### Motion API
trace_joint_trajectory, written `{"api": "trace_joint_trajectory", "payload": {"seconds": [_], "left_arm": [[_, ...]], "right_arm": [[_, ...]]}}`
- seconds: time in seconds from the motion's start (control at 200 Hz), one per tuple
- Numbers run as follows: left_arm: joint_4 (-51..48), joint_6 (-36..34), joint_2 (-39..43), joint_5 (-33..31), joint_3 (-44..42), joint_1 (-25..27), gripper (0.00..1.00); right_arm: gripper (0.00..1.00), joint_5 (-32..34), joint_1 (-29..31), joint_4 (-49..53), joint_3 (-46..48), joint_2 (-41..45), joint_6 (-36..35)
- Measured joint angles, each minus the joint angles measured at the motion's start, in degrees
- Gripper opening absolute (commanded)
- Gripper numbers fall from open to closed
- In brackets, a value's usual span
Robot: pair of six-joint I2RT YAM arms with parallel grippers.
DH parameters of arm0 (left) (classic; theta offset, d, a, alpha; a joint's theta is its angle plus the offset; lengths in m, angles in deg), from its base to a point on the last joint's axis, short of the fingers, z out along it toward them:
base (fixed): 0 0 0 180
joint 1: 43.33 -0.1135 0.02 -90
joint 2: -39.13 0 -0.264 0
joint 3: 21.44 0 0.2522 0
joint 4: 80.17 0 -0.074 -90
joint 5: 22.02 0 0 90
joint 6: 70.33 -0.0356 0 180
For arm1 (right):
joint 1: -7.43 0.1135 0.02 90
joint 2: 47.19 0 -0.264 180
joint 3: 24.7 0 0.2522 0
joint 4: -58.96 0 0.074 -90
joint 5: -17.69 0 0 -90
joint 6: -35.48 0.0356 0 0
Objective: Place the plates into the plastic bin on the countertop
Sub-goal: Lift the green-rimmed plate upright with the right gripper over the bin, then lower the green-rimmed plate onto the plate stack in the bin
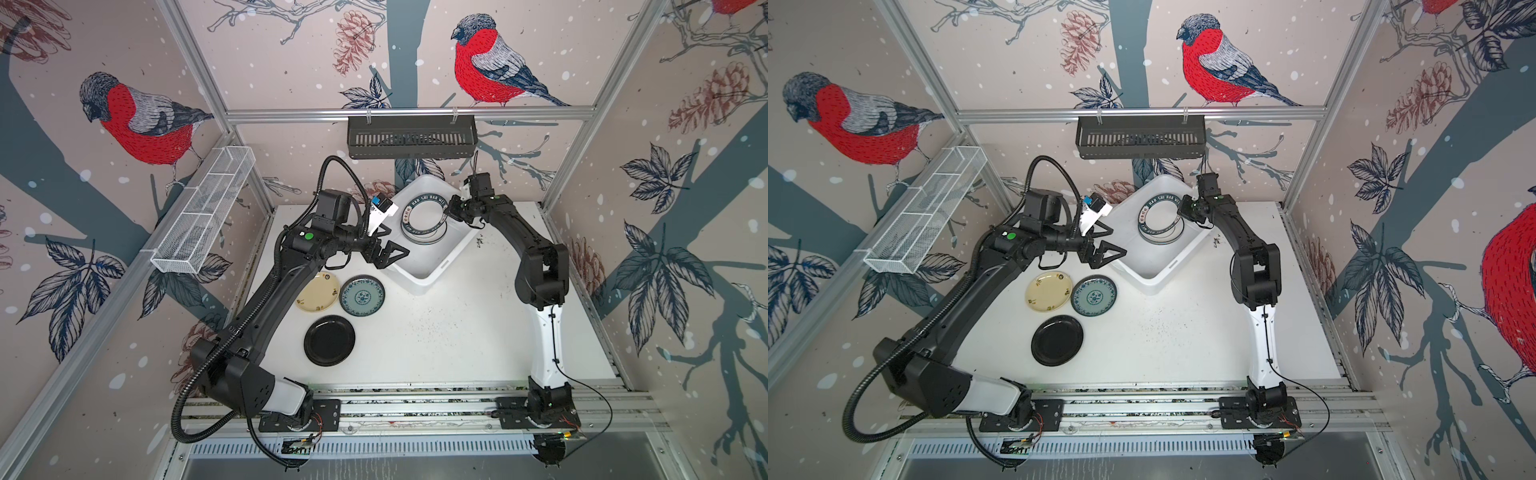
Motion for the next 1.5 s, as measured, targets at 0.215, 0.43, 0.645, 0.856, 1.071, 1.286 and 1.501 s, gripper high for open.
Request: {"api": "trace_joint_trajectory", "payload": {"seconds": [0.215, 0.43, 0.645, 0.856, 1.071, 1.286, 1.501], "left_arm": [[0.02, 0.02, 0.04, 0.0, -0.63, 0.0, 0.98], [0.02, 0.04, 0.04, 0.0, -0.83, 0.0, 0.98], [0.02, 0.04, 0.11, 0.0, -0.96, 0.0, 0.98], [0.04, 0.04, 0.13, 0.0, -0.98, 0.0, 0.98], [0.04, 0.0, 0.13, 0.0, -1.11, 0.0, 0.98], [0.04, 0.0, 0.55, 0.0, -1.16, 0.0, 0.98], [0.04, 0.0, 0.68, 0.0, -1.16, 0.0, 0.98]], "right_arm": [[0.02, -0.61, -0.46, 0.22, -1.18, -1.64, 0.98], [0.02, -0.63, -1.4, 0.28, -1.49, -2.84, 1.03], [0.03, -1.2, -1.62, 0.94, -1.86, -3.85, 1.2], [0.03, -1.66, -1.81, 1.18, -2.6, -4.92, 1.31], [0.05, -1.86, -1.81, 1.49, -3.76, -5.81, 1.49], [0.06, -1.99, -1.84, 1.66, -4.35, -6.47, 1.79], [0.07, -2.1, -1.88, 2.38, -4.37, -6.62, 2.47]]}}
